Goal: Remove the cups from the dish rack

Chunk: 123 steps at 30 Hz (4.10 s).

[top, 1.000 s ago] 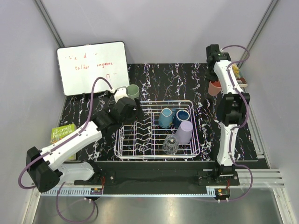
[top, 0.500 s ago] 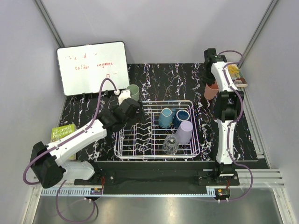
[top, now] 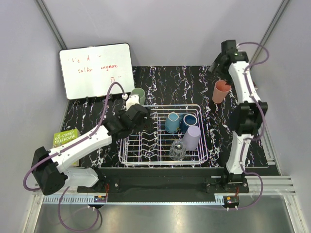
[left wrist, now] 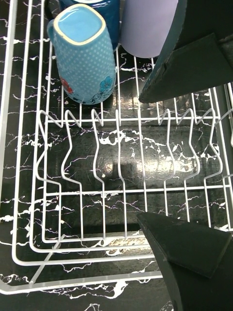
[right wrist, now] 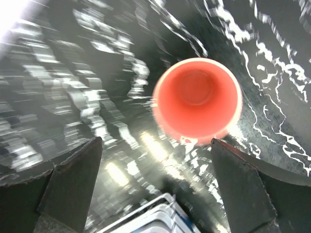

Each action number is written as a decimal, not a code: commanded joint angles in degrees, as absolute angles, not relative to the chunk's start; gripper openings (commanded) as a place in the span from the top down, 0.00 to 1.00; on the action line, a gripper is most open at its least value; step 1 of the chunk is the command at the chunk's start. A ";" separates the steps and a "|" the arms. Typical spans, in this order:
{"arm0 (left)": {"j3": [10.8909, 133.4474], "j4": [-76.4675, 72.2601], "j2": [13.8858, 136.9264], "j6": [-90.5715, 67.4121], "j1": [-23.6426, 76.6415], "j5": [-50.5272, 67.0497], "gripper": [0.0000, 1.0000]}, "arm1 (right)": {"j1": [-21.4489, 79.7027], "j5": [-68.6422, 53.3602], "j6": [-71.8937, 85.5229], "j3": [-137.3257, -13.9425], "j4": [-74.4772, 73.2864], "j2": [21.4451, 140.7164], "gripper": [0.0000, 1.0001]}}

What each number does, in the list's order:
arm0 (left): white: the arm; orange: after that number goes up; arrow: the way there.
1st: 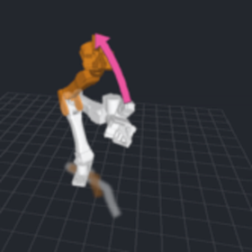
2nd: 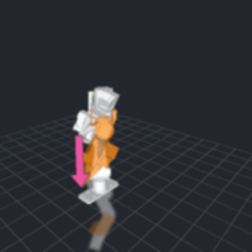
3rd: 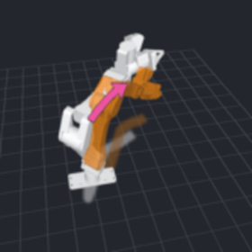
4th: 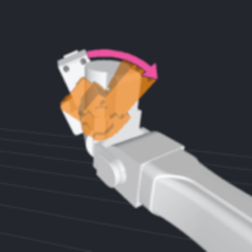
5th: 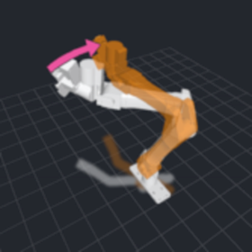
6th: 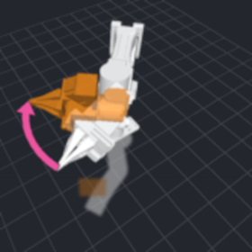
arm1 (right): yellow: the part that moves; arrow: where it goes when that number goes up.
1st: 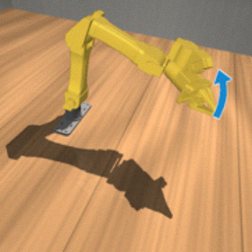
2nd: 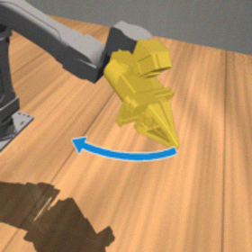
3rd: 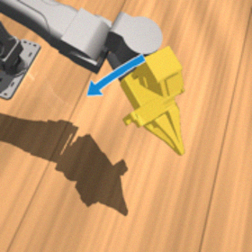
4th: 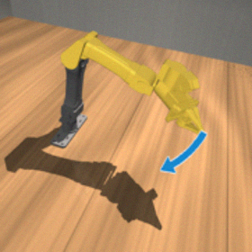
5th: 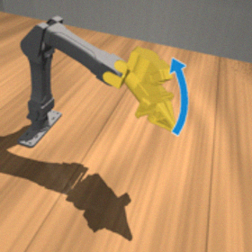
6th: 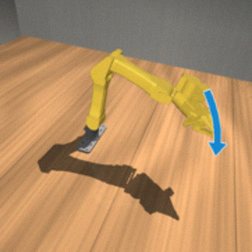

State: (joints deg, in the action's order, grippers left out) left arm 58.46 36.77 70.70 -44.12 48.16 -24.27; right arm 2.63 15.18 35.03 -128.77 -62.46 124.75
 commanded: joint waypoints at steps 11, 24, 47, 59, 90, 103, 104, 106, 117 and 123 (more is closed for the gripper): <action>75.84 32.88 85.07 -33.67 68.28 -35.50 0.01 | 15.37 10.02 27.78 -88.72 -44.21 74.64 0.00; 76.73 16.18 91.04 -25.14 74.18 -28.22 0.01 | 16.44 1.58 25.14 -64.87 -40.69 43.25 0.00; 84.64 13.62 106.17 -25.84 68.91 -21.80 0.01 | 16.52 0.96 26.46 -62.67 -42.10 40.61 0.00; 80.51 12.92 103.28 -26.46 69.26 -20.65 0.76 | 16.52 3.60 27.42 -63.02 -42.01 39.90 0.01; 38.95 -28.34 45.00 -42.34 46.34 7.71 1.00 | 16.52 -15.26 37.26 -57.40 -27.96 37.62 0.03; 34.19 -49.75 55.45 -51.42 42.98 17.75 1.00 | 16.44 -31.99 52.55 -45.89 -5.64 34.98 0.07; 34.45 -49.66 55.81 -51.33 42.98 17.75 1.00 | 16.52 -32.17 52.73 -45.79 -5.19 34.81 0.08; 35.07 -48.69 56.86 -50.72 42.98 17.67 1.00 | 16.52 -32.96 53.26 -45.70 -3.96 34.19 0.09; 36.56 -49.22 59.68 -49.75 42.98 16.35 1.00 | 16.52 -36.74 57.48 -43.42 1.15 34.54 0.09; 39.72 -47.02 60.03 -47.46 42.98 15.99 1.00 | 16.61 -37.18 57.83 -42.01 0.88 34.54 0.09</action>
